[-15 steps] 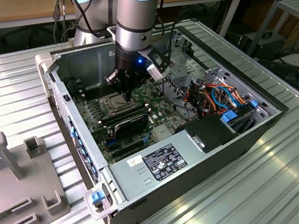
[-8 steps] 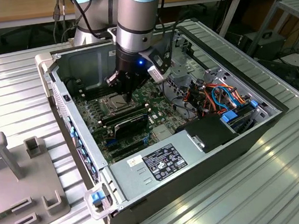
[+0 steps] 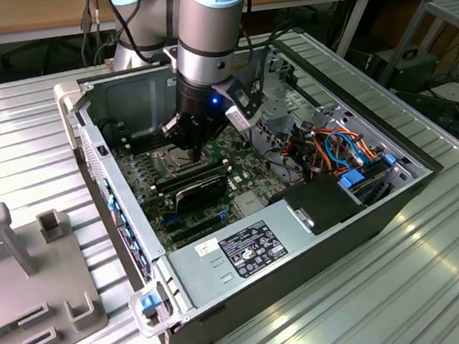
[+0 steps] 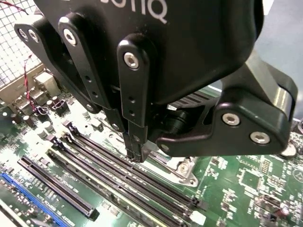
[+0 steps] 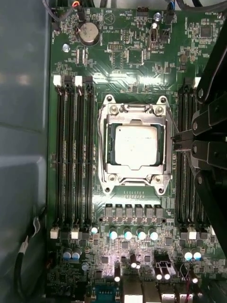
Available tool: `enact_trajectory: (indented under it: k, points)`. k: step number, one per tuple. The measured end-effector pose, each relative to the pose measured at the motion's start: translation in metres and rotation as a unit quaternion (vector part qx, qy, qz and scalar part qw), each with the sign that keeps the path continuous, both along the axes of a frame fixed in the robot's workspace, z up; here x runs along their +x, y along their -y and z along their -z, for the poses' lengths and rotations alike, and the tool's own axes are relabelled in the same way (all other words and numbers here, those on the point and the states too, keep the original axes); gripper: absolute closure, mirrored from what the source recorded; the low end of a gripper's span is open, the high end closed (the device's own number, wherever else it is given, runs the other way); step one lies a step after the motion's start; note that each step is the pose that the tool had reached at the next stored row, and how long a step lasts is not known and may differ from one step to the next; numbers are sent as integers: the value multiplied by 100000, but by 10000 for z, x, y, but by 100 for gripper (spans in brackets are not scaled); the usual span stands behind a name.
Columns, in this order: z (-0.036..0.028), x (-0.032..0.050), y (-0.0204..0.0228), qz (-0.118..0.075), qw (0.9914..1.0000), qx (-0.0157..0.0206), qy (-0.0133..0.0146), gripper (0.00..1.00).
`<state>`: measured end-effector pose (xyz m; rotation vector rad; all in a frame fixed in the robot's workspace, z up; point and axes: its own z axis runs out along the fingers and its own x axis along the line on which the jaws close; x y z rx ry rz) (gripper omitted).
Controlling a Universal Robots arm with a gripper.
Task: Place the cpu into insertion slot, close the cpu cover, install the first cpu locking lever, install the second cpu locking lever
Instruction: 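Install the second cpu locking lever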
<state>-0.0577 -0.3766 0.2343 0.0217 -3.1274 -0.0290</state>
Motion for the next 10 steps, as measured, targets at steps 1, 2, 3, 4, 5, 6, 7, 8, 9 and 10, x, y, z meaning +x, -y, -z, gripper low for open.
enact_trajectory:
  k: [1,2,3,4,5,6,7,8,9,10]
  points:
    - [6,-29,1,2,100000,-6,-4,89]
    - [15,-72,1,0,100000,-5,-5,89]
    - [18,-89,1,-2,100000,-9,-7,89]
    - [23,-113,1,-2,100000,-7,-7,89]
    - [29,-144,1,-1,100000,-9,-7,89]
    - [33,-165,1,4,100000,-11,-8,89]
    - [44,-202,1,3,100000,-5,-3,89]
    - [54,-232,1,-3,100000,-12,-11,89]
    - [70,-273,1,0,100000,-15,-11,89]
    - [81,-294,1,1,100000,-8,-6,89]
